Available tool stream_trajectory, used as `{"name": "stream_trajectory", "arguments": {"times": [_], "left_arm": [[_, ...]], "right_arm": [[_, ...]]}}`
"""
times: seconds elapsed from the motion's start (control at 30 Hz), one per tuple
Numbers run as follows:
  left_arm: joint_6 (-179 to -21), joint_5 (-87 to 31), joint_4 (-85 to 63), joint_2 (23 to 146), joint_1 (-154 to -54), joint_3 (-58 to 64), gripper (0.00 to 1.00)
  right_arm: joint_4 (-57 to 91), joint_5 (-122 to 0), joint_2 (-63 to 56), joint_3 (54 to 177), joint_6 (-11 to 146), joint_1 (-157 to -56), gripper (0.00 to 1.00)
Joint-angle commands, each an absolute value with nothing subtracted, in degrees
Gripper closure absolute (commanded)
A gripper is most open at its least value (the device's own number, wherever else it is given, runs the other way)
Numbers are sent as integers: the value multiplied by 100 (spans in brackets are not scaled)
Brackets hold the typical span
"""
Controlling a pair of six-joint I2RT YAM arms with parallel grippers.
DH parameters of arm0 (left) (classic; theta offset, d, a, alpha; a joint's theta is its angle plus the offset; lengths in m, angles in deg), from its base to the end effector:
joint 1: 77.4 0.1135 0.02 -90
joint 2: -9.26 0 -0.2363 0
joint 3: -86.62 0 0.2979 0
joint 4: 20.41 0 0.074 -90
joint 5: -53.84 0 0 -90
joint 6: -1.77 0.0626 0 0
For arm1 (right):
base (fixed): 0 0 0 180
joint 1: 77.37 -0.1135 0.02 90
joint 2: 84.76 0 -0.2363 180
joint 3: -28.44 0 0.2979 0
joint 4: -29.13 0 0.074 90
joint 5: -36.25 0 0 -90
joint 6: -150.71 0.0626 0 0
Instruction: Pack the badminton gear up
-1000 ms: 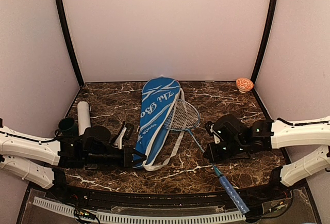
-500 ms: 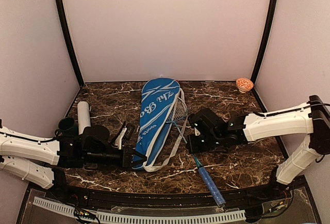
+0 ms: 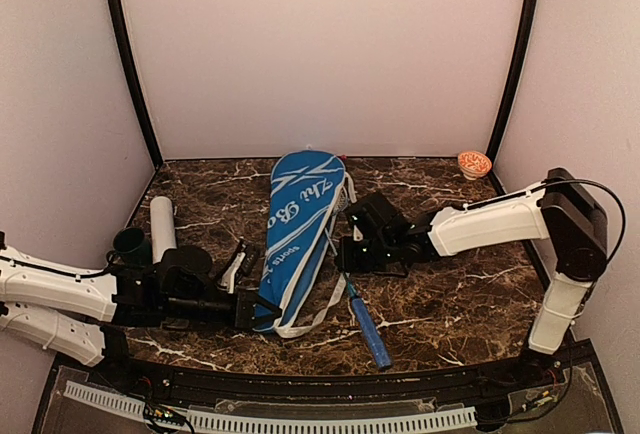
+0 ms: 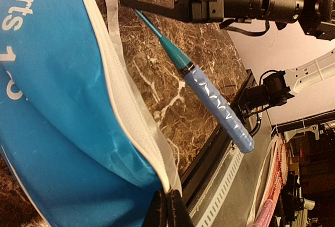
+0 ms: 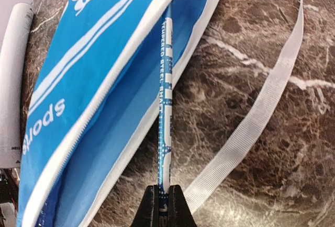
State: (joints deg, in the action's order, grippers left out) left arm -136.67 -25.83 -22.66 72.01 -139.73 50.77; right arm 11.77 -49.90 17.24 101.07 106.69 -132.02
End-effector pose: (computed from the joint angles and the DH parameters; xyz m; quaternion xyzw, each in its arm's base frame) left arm 0.1297 -0.2715 0.1322 0.1496 0.8263 -0.4856 0.2431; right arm 0.2477 0.3420 0.0992 -0.0579 0.9273 0.2636 0.2593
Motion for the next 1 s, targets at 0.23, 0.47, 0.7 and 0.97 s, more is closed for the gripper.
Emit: {"name": "stream_trajectory", "arguments": {"times": [0.23,0.47,0.7,0.97], "left_arm": [[-13667,-2202,-2653,7338,-13876,5334,100],[-13612,-2145,-2569,7519,-13825,5356,100],[-13244,-1201,-2946,8509,-13901,4933,100],[-13056,-671,-2995,8988,-14054,4665,100]], "right_arm": [[2523,-5055,2373,11054,10733,-13125,100],[2747,-5354,2666,10982,10825,-13135,100],[3857,-5359,2238,9710,11155,-13184,100],[5037,-5324,1813,8595,11085,-13514,100]]}}
